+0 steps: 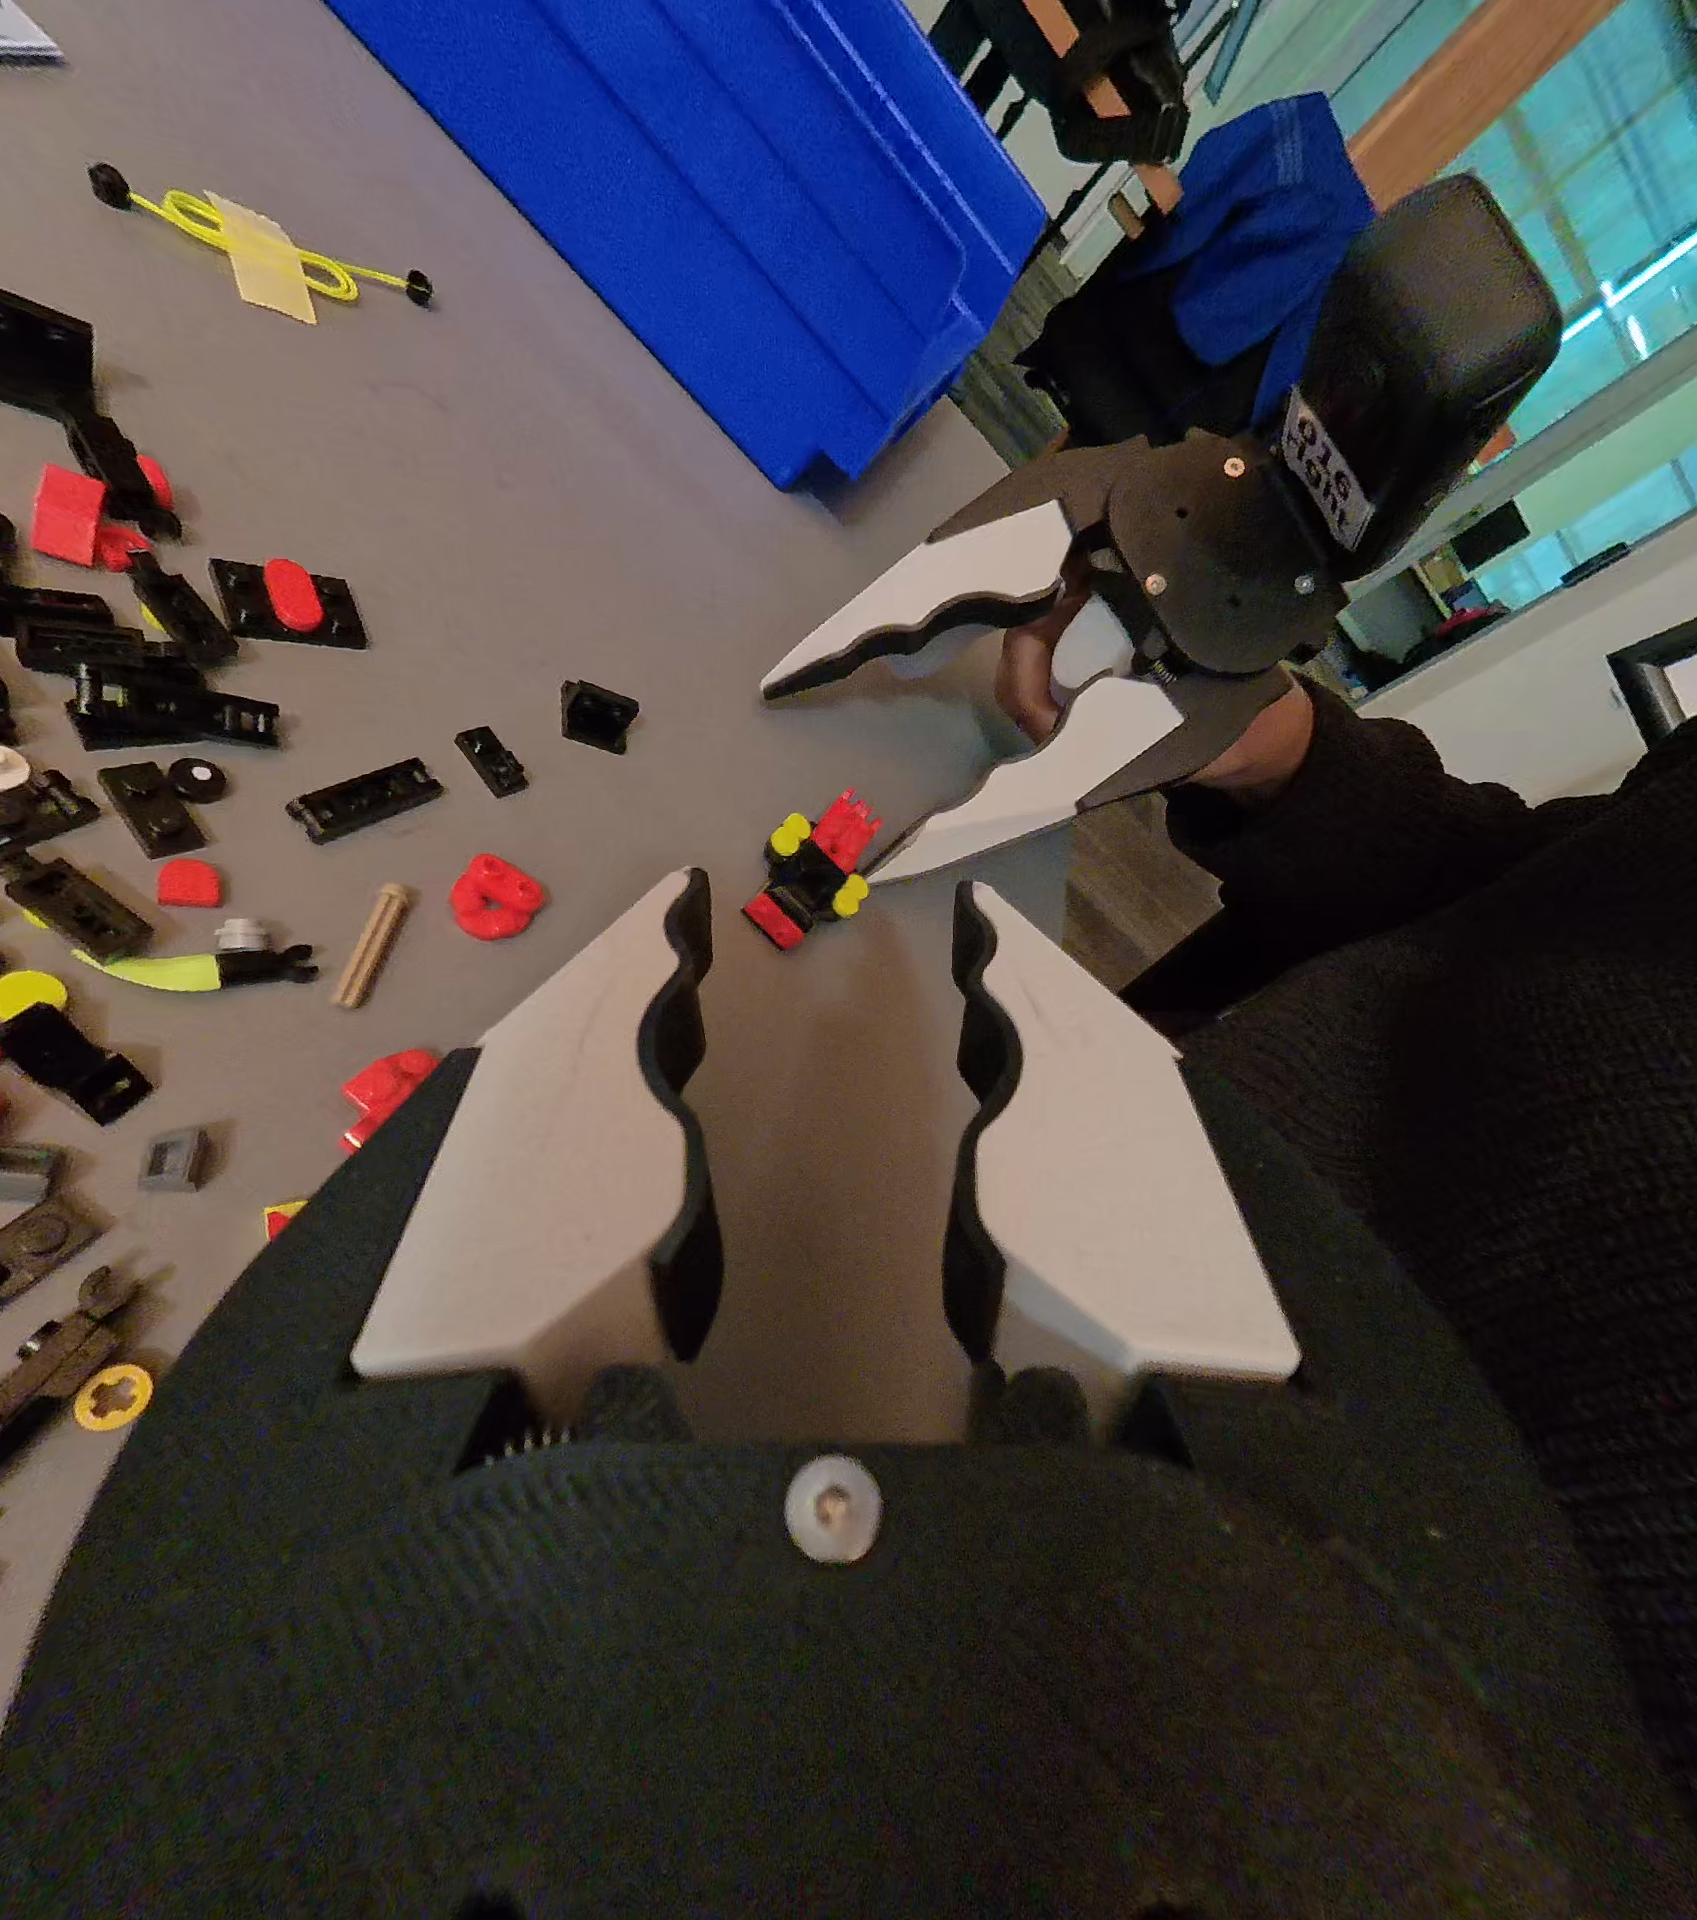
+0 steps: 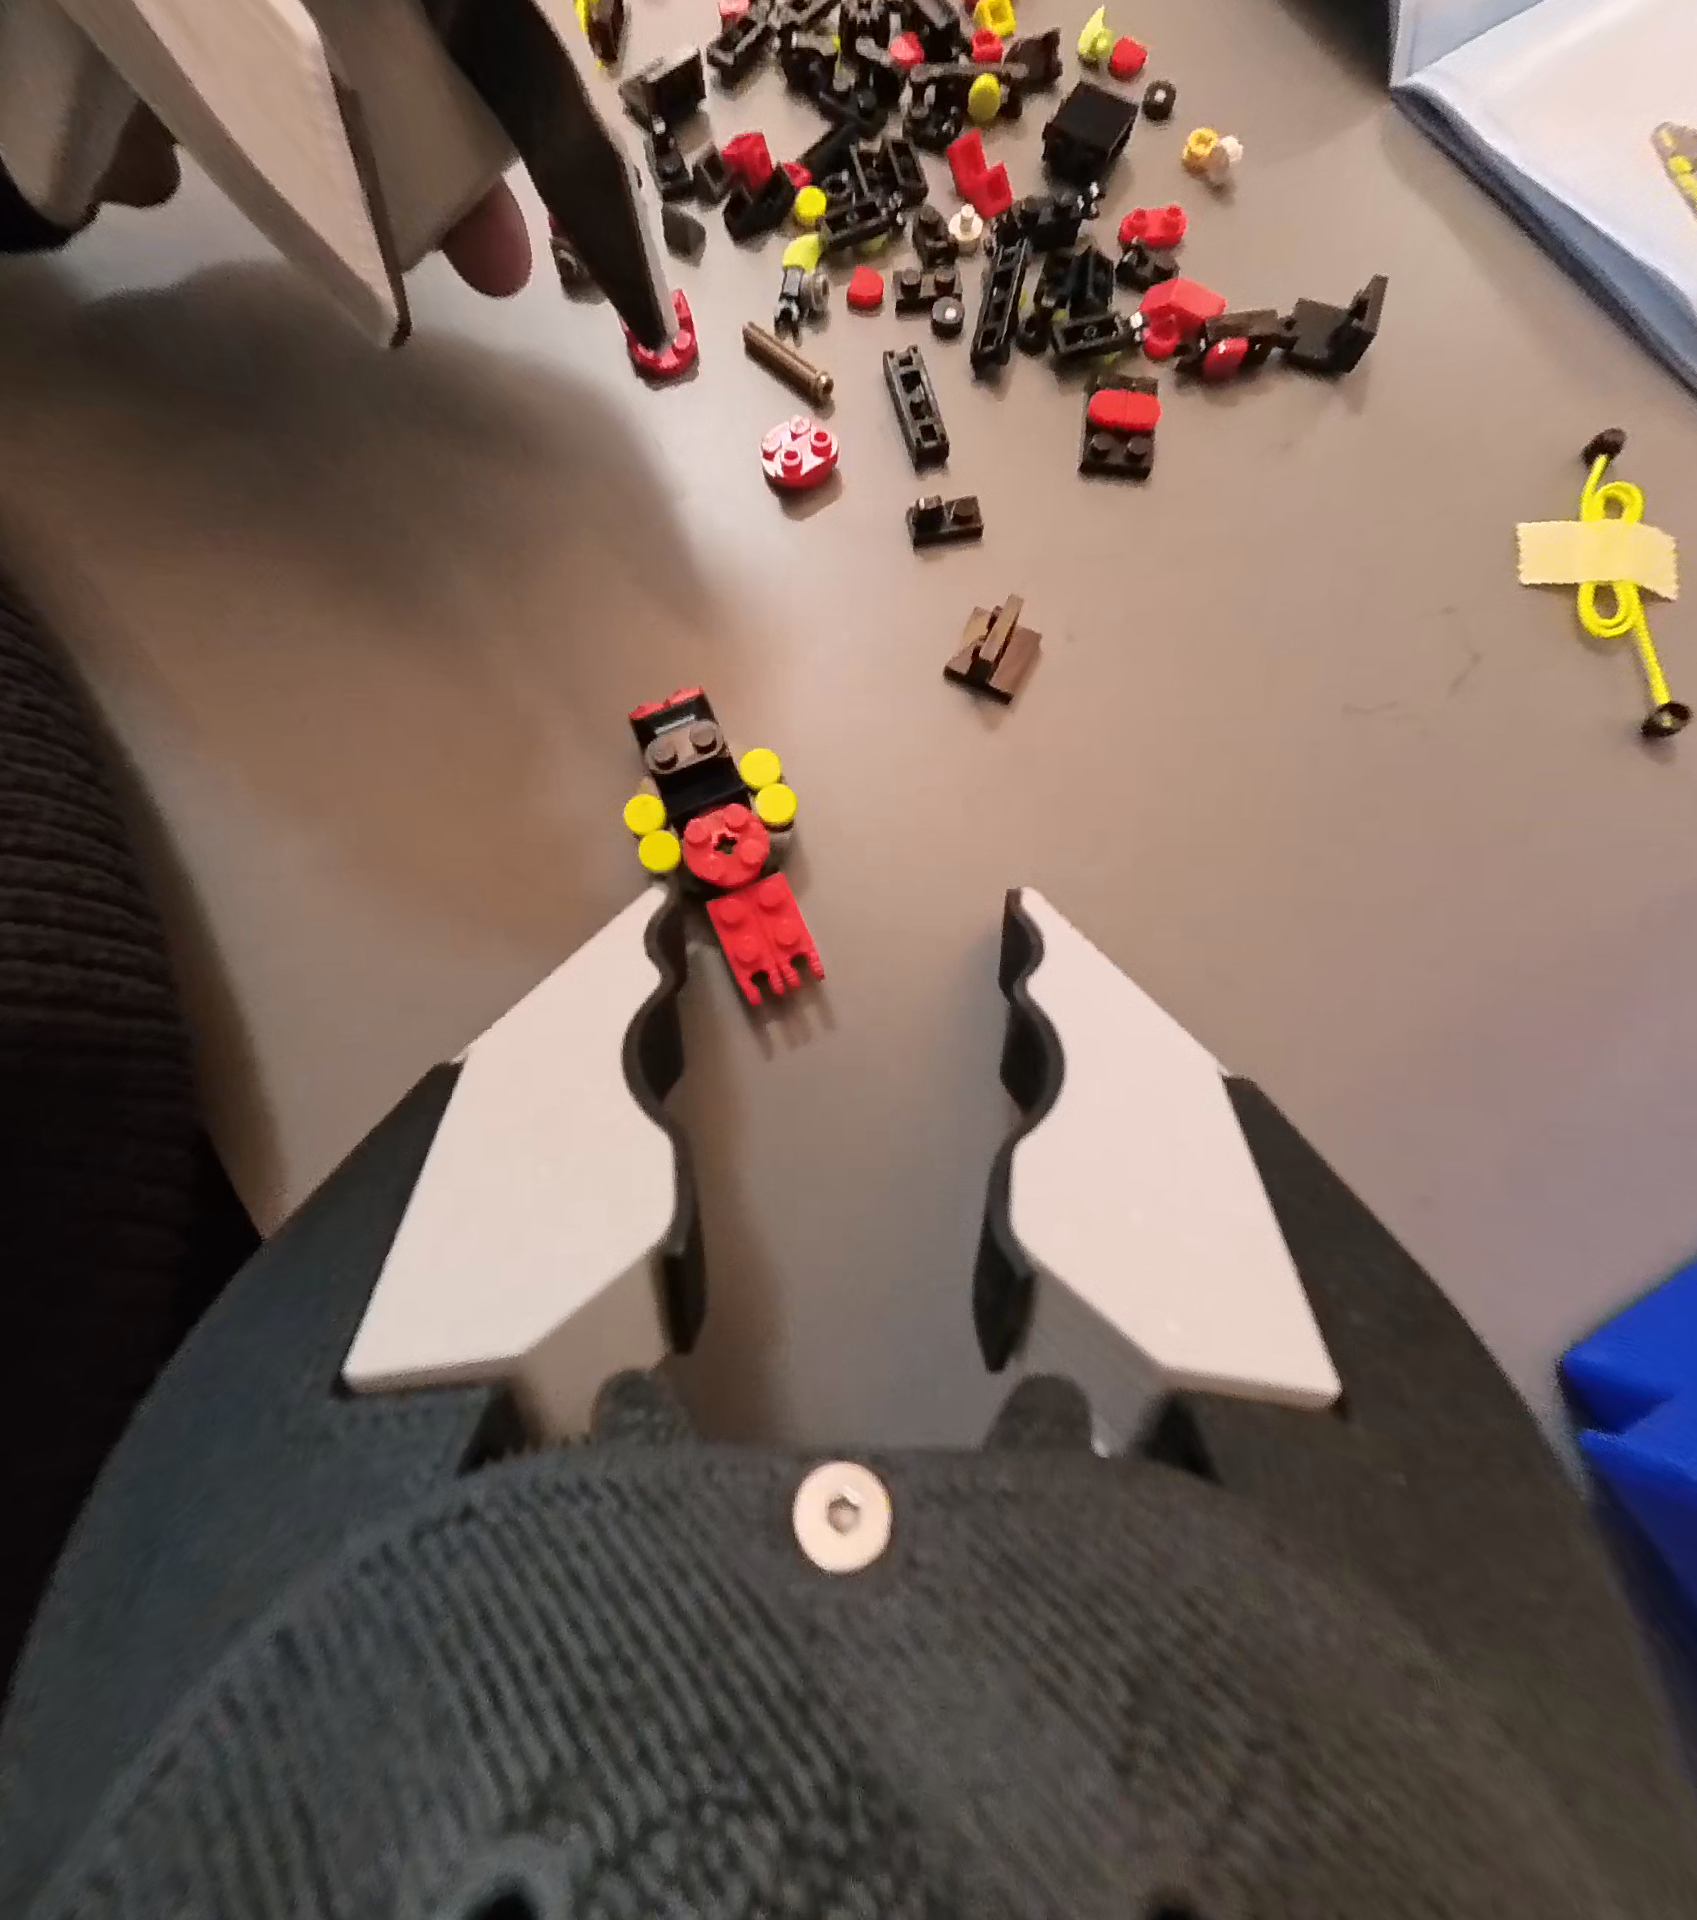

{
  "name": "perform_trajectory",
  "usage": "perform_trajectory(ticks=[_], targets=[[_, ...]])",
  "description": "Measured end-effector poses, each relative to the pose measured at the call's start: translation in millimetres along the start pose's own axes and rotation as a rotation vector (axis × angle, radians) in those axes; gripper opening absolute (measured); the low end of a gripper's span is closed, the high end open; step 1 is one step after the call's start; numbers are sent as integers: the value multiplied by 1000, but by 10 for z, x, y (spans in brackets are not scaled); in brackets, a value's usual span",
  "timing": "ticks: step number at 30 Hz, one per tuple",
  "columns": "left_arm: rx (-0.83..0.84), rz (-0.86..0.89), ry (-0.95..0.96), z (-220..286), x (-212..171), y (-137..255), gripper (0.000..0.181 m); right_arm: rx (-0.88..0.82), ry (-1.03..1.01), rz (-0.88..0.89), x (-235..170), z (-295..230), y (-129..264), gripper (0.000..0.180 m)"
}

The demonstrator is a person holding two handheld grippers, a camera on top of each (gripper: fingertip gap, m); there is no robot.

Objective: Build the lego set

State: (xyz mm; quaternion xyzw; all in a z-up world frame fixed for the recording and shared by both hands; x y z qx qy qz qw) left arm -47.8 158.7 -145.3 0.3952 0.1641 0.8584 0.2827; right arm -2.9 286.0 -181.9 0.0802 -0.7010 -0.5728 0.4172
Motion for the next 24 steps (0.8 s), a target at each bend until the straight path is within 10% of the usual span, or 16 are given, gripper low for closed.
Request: perform_trajectory(ticks=[24], targets=[[-6, -4, 2, 7, -8, -4, 44, -22, 9, 19, 40, -1, 9, 59]])
Point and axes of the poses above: each gripper's, where its closed fingertips meet, y back along the fingers, x out of its top, z = x × y across the jaws, the point moved 4 cm from there along y, back along the fingers, and after that the axes turned 15 degrees about -z, right-handed, at the moved point
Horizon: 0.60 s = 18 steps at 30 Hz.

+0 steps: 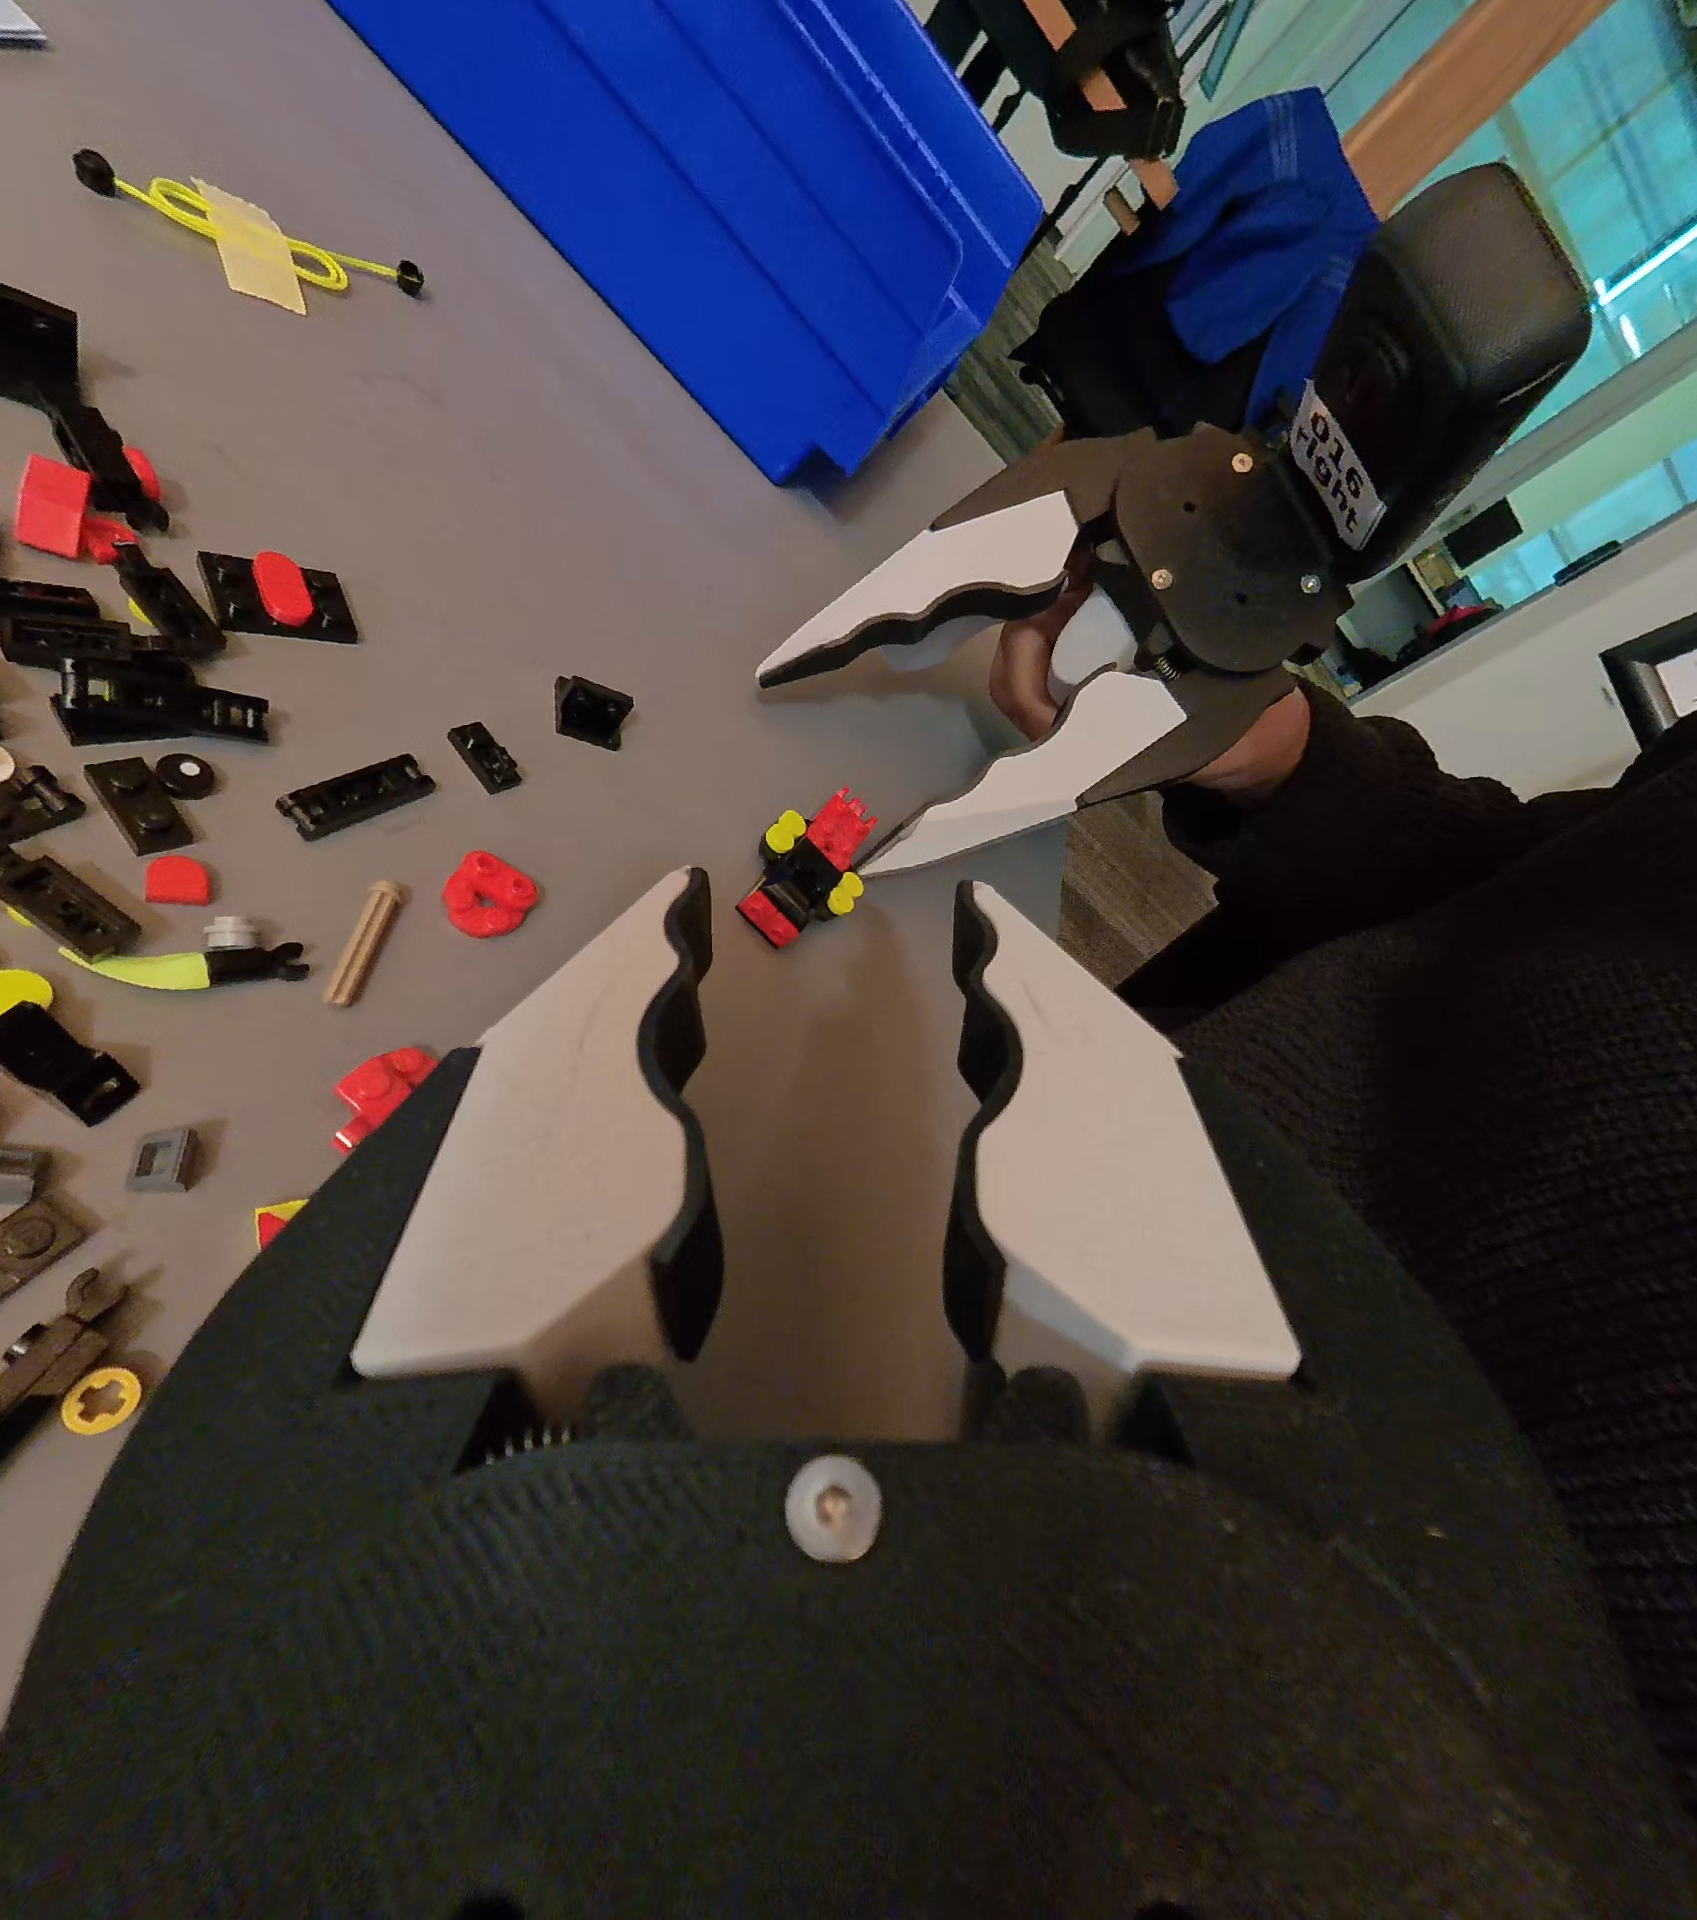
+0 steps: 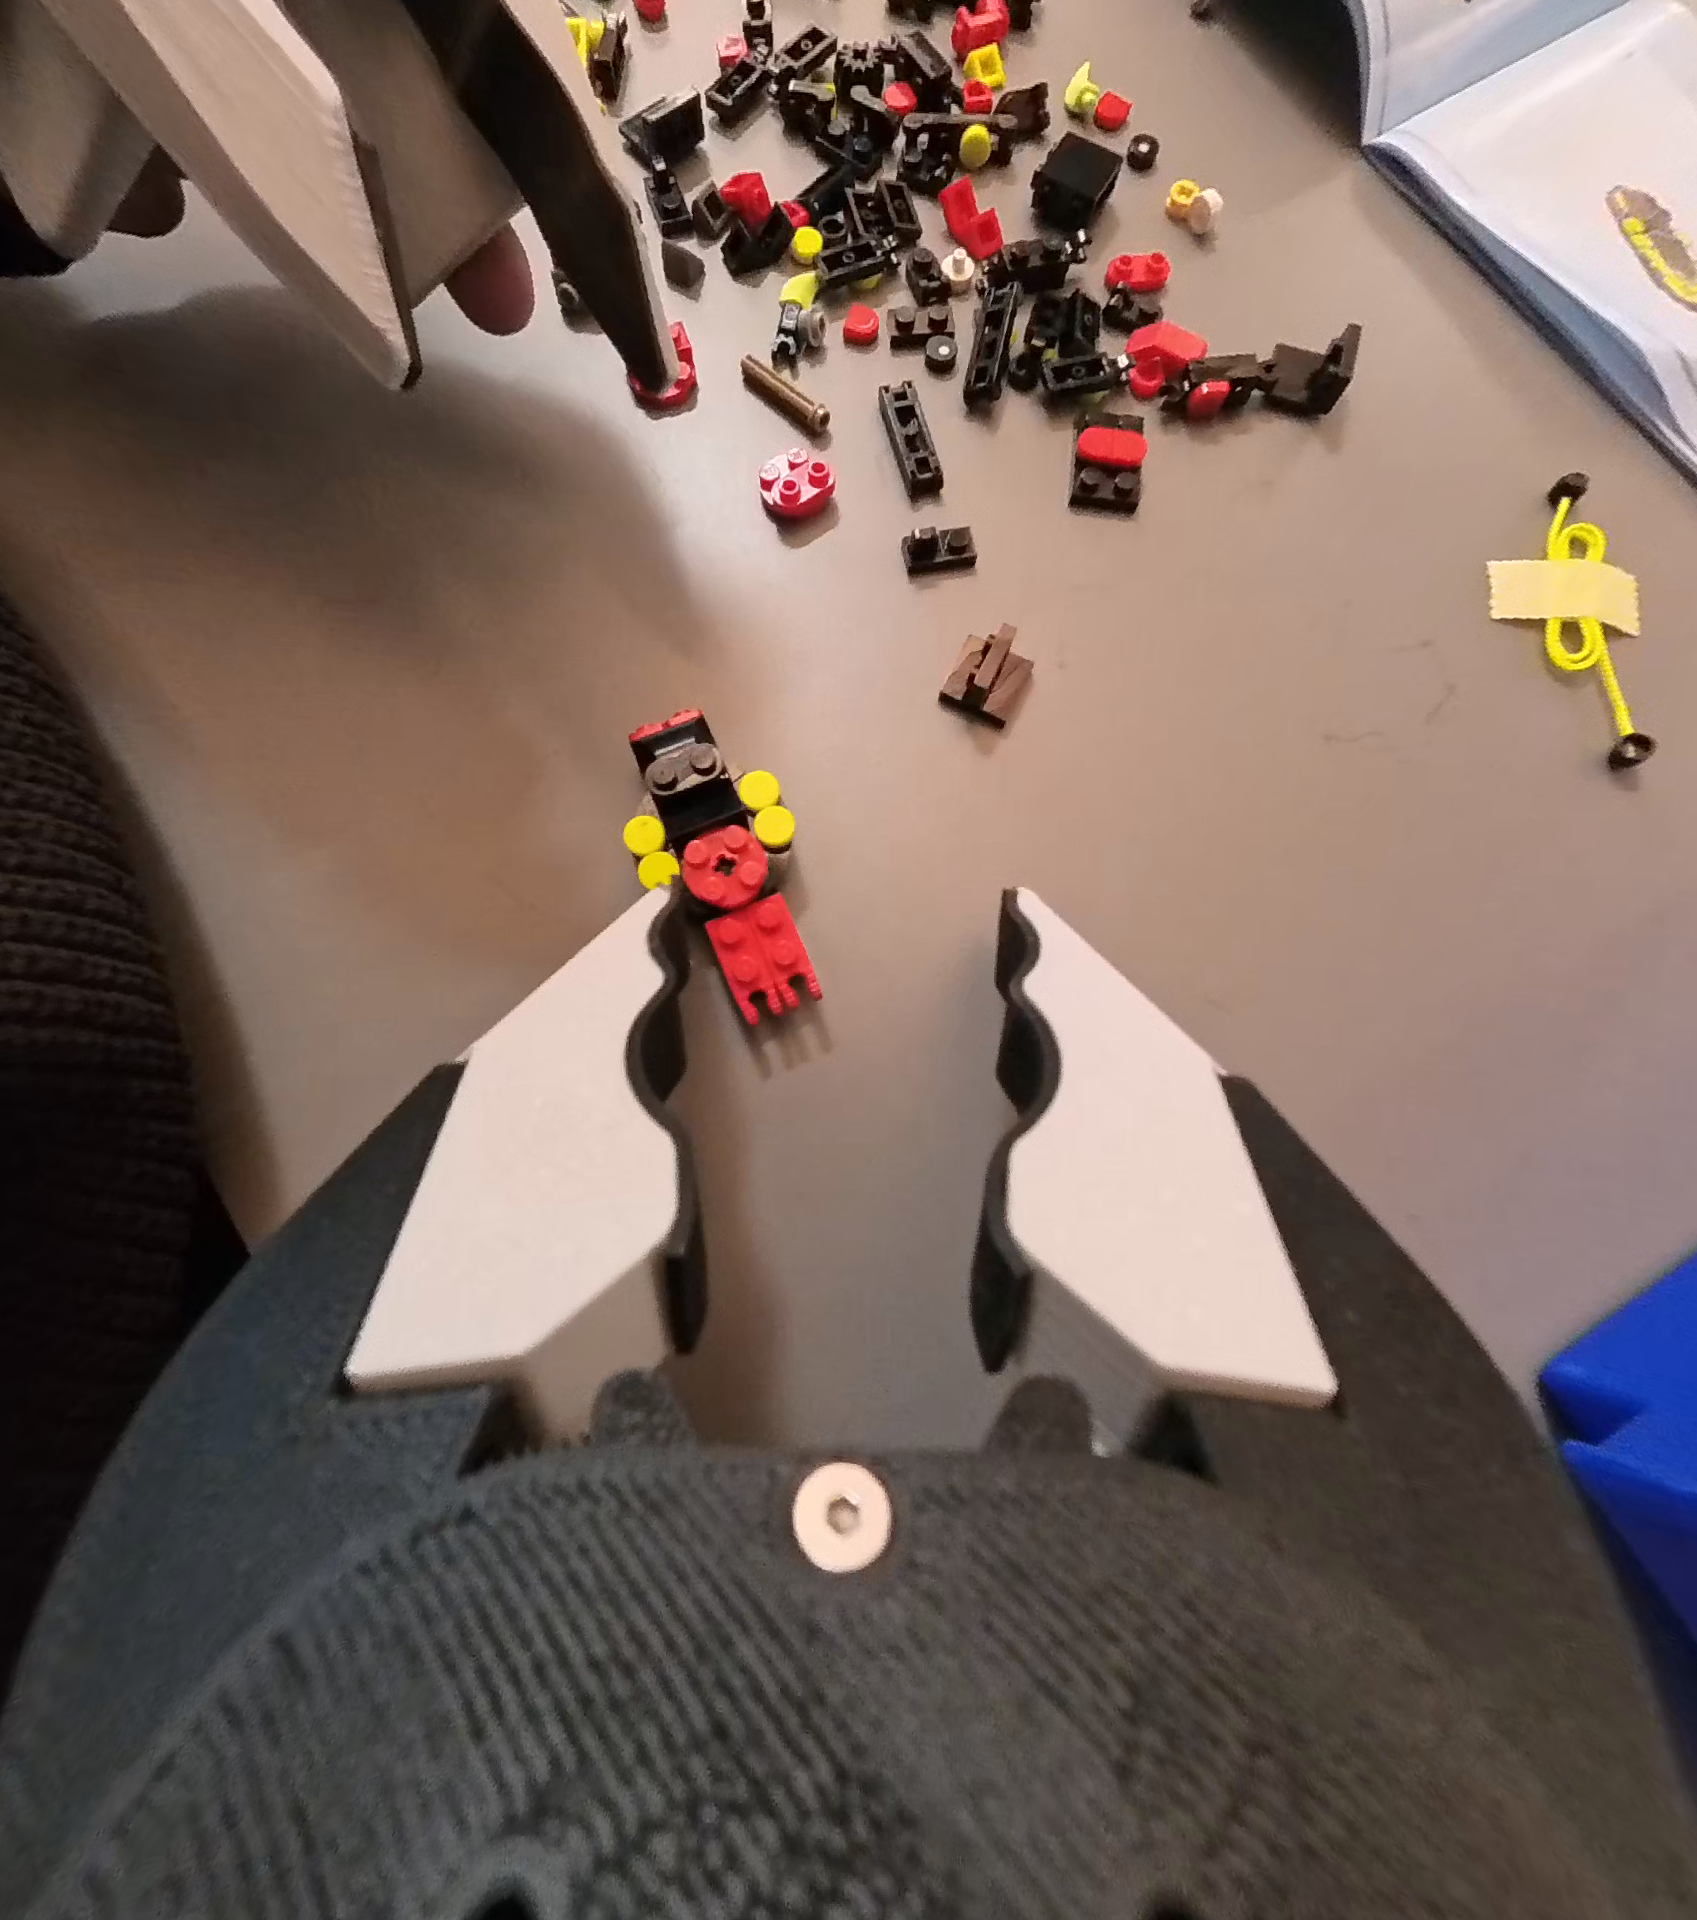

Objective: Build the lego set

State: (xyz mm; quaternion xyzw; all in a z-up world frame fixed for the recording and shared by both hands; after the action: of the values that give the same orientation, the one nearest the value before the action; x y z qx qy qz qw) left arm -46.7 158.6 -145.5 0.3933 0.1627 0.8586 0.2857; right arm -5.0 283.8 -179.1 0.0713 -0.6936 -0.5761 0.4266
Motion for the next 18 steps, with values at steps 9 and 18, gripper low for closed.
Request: perform_trajectory(ticks=[9, 18], targets=[[-7, -5, 3, 7, -14, 0, 45, 90, 62, 114, 151, -172, 103, 66], [-6, -7, 13, -12, -10, -14, 45, 95, 64, 100, 122, -170, 94, 64]])
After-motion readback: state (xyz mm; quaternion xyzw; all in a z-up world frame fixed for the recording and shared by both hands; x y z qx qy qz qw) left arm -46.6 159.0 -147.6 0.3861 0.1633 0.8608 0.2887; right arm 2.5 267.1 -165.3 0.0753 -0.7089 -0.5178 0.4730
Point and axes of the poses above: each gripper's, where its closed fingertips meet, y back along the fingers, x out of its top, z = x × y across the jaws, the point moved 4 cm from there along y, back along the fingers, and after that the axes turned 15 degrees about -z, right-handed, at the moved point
